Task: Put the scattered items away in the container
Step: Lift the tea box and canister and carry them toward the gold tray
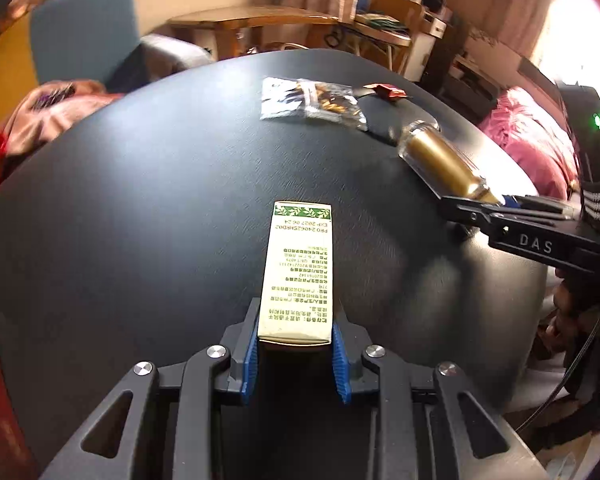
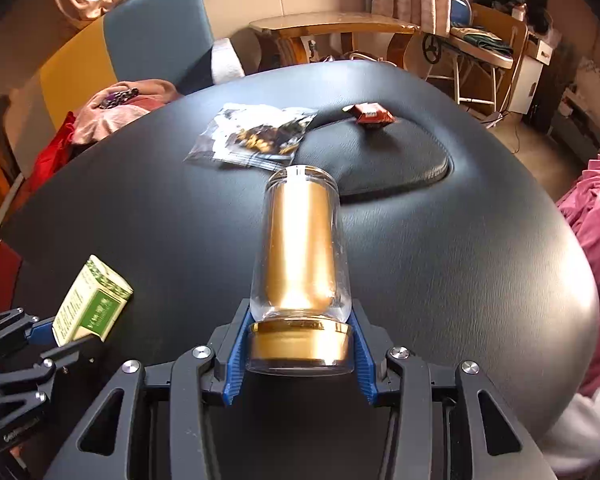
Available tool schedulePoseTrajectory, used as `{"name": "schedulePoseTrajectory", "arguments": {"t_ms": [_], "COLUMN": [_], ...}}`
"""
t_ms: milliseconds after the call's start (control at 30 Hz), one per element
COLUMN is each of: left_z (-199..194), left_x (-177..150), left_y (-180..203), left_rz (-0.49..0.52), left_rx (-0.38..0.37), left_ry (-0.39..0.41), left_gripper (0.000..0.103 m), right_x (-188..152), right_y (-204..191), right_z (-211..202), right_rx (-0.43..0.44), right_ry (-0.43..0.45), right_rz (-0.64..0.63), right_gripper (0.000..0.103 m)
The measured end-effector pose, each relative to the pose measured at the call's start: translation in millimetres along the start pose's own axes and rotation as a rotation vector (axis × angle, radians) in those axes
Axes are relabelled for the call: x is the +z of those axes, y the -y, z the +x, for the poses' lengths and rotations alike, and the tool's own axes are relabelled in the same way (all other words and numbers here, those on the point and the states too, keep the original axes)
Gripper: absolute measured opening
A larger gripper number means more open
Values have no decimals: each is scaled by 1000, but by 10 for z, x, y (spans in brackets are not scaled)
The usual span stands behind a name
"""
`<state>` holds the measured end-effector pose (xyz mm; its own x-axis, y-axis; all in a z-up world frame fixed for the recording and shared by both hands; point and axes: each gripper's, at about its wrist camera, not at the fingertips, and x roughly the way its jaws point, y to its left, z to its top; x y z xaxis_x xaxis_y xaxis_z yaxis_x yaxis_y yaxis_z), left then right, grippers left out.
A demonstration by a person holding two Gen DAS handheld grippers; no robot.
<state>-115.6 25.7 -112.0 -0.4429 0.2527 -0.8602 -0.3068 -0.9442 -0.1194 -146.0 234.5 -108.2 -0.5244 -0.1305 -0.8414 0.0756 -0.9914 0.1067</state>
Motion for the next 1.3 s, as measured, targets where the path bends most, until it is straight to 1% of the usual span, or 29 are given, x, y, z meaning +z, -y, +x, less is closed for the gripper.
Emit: {"name": "schedulePoseTrajectory", "arguments": {"t_ms": [133, 167, 233, 300, 400, 433, 500, 633, 700, 767, 800, 833, 867, 900, 933, 1100, 1233, 1300], "left_z": [-151, -173, -210, -220, -223, -222, -219, -199, -182, -177, -174, -172, -168, -163, -162, -193, -264, -296], "left_x": [-217, -250, -300, -302, -292, -287, -276, -242, -219, -204, -197, -189, -185, -181, -187, -230, -287, -311], "left_y": [-126, -148, -175, -182, -184, -184, -183, -204, -227, -256, -270, -285, -279, -274, -258, -243, -274, -288], "left_rz": [-54, -59, -67, -59, -54, -54, -53, -61, -69, -83, -90, -97, -95, -93, -84, -84, -108, -113], "left_rx": [13, 11, 22, 21, 17, 15, 11, 7, 7, 4, 3, 1, 0, -1, 1, -9, -16, -7], "left_ry": [15, 18, 25, 28, 32, 33, 35, 31, 25, 29, 31, 33, 34, 35, 36, 43, 56, 60], "left_gripper": [30, 31, 31, 32, 44, 46, 47, 48, 47, 47, 46, 42, 40, 34, 32, 31, 30, 30], "right_x": [-147, -169, -172, -159, -89, -60, 1, 98, 124, 126, 119, 107, 94, 81, 74, 23, -56, -109], "right_y": [-51, -38, -14, 2, 8, 4, -7, -34, -38, -44, -53, -69, -85, -101, -117, -139, -202, -269], "right_z": [-87, -110, -143, -167, -180, -182, -174, -96, -66, -28, -12, -5, 1, 7, 4, -22, -70, -93], "right_rx": [24, 43, 47, 46, 39, 36, 29, 6, -3, -15, -18, -23, -27, -32, -39, -38, -13, 0], "right_ry": [4, 4, 12, 17, 22, 25, 28, 15, 12, 5, 3, 4, 6, 7, 9, 14, 13, 14], "right_rz": [6, 28, 49, 68, 81, 83, 86, 80, 77, 73, 67, 56, 46, 35, 27, 26, 31, 24], "right_gripper": [49, 52, 57, 57, 60, 61, 62, 62, 62, 58, 52, 47, 47, 47, 46, 46, 46, 46]}}
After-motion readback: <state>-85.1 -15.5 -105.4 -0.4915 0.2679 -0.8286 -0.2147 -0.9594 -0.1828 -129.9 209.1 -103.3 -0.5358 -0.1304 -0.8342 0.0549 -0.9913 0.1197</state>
